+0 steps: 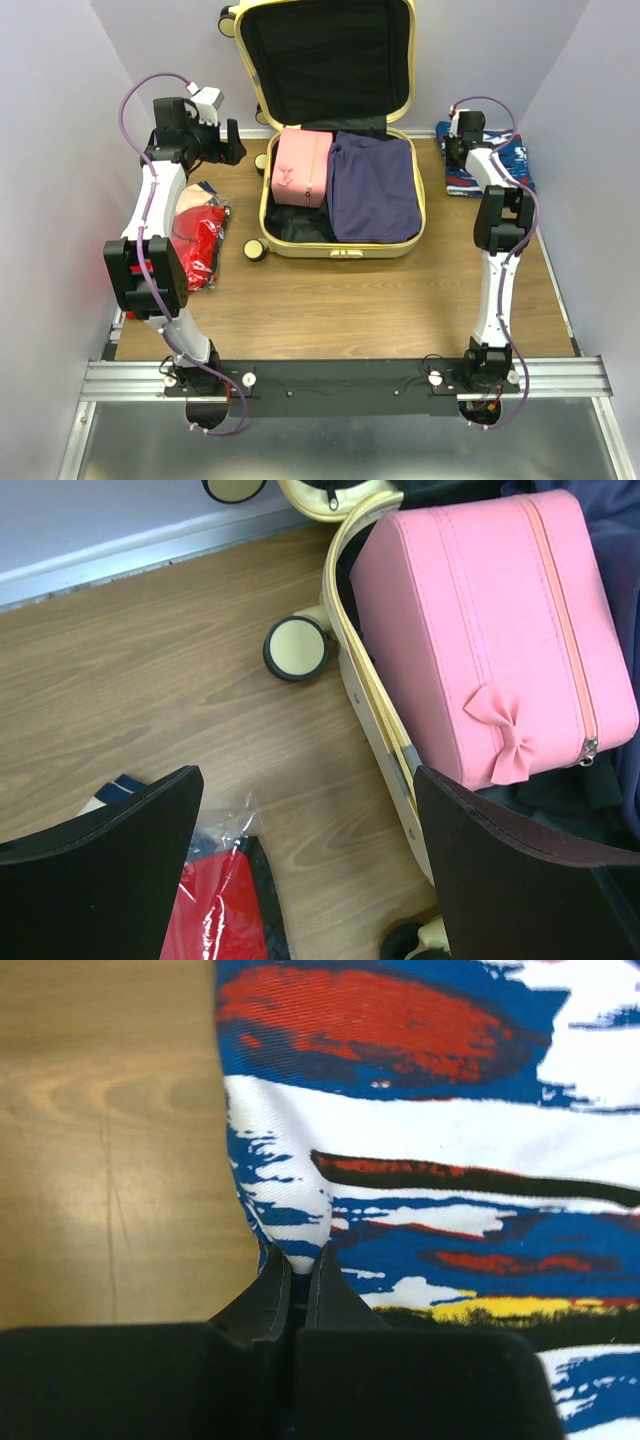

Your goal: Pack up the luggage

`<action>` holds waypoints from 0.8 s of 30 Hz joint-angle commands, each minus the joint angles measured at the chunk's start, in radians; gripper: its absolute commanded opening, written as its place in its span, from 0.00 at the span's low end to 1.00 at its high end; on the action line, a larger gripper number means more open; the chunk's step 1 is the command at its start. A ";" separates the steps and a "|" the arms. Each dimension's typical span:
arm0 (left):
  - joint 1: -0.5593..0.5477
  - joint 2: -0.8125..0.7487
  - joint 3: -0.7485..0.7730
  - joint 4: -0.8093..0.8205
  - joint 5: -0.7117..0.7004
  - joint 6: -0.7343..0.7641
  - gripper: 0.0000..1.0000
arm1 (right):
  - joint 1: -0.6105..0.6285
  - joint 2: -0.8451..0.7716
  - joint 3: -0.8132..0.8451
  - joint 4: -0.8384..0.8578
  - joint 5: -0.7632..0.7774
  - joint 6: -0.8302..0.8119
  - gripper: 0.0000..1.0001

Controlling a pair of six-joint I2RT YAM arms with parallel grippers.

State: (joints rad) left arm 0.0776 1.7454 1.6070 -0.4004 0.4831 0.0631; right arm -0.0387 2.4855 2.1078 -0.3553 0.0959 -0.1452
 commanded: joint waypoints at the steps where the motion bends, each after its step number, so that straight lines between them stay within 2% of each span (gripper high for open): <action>1: 0.008 0.000 0.027 -0.008 0.006 0.003 0.96 | -0.050 -0.103 -0.077 -0.169 -0.119 0.096 0.00; 8: 0.010 -0.041 -0.027 0.017 0.020 0.009 0.96 | -0.130 -0.336 -0.170 -0.171 -0.473 0.200 0.01; 12: 0.010 -0.064 -0.058 0.028 0.026 0.011 0.96 | -0.135 -0.427 -0.178 -0.169 -0.594 0.290 0.00; 14: 0.013 -0.073 -0.073 0.035 0.029 0.009 0.96 | -0.136 -0.479 -0.196 -0.169 -0.636 0.341 0.00; 19: 0.021 -0.099 -0.110 0.054 0.040 0.000 0.96 | -0.113 -0.595 -0.366 -0.154 -0.734 0.481 0.01; 24: 0.022 -0.106 -0.131 0.074 0.054 -0.012 0.96 | -0.008 -0.695 -0.465 -0.083 -0.759 0.570 0.01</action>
State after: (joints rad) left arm 0.0906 1.6764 1.4925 -0.3637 0.4950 0.0620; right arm -0.1394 1.8805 1.7088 -0.5110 -0.5510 0.2859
